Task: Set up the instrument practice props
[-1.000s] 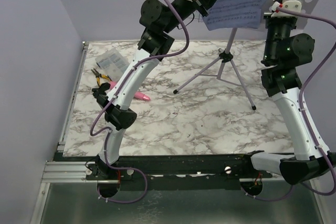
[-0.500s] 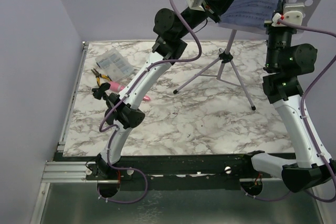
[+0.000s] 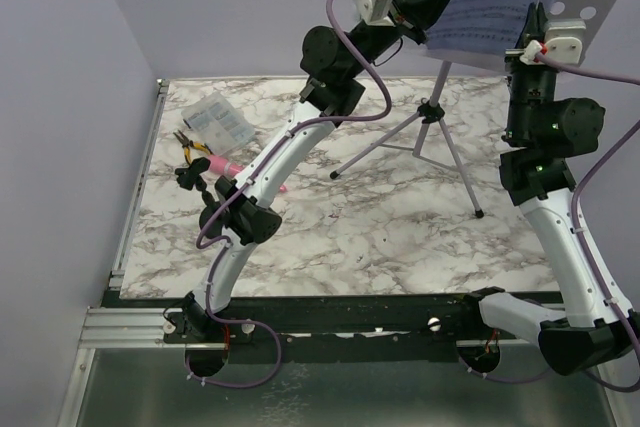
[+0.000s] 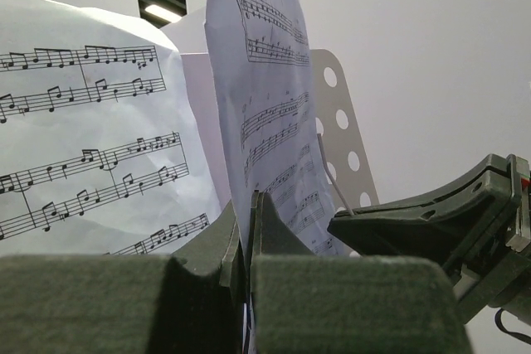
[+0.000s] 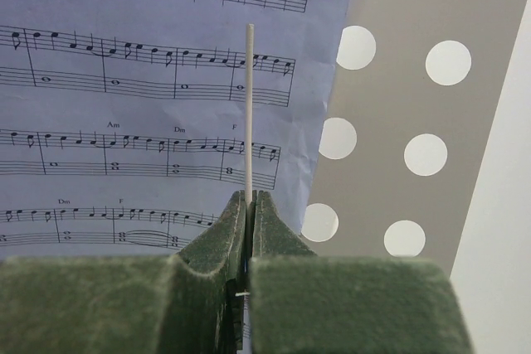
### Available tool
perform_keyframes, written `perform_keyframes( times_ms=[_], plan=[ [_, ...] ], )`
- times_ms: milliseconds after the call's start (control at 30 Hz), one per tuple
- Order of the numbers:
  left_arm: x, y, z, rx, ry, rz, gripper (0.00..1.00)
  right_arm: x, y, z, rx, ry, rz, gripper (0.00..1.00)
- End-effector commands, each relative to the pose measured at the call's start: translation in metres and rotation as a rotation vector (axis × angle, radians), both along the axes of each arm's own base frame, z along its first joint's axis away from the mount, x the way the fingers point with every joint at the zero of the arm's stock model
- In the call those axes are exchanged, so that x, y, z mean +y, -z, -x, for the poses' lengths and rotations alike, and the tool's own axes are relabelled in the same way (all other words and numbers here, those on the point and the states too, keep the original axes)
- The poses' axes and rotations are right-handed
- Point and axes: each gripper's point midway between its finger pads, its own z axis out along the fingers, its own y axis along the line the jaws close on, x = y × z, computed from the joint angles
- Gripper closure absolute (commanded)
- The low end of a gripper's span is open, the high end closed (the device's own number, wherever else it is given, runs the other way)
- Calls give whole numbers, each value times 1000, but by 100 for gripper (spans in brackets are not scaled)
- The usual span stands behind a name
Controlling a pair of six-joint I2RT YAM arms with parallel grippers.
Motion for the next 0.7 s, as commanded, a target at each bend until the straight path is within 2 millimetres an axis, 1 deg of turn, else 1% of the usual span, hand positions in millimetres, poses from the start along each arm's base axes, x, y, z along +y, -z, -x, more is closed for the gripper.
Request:
perform_keyframes(
  times_ms=[0,133,300,433,467,500,600,633,667],
  plan=[
    [8,-13,6,-36,-19,64,100,9,-6,4,-33,-51,7,99],
    [-1,-8,9,-47,-8,62,100,12,0,4,-24,-62,20,99],
    [-10,-5,19,-80,6,51,100,13,1,5,-26,-73,21,99],
    [-15,0,17,-79,2,45,100,14,3,2,-20,-71,27,99],
    [-16,1,15,-76,-1,45,100,7,4,0,-17,-49,26,99],
    [-16,2,14,-71,-5,48,100,13,4,0,-14,-64,26,99],
    [-12,-1,10,-58,-21,65,100,13,5,0,-13,-64,25,98],
    [-10,-3,9,-50,-26,73,97,13,6,0,-13,-65,24,98],
    [-6,-5,8,-45,-28,80,89,13,5,0,-14,-65,22,98]
  ],
)
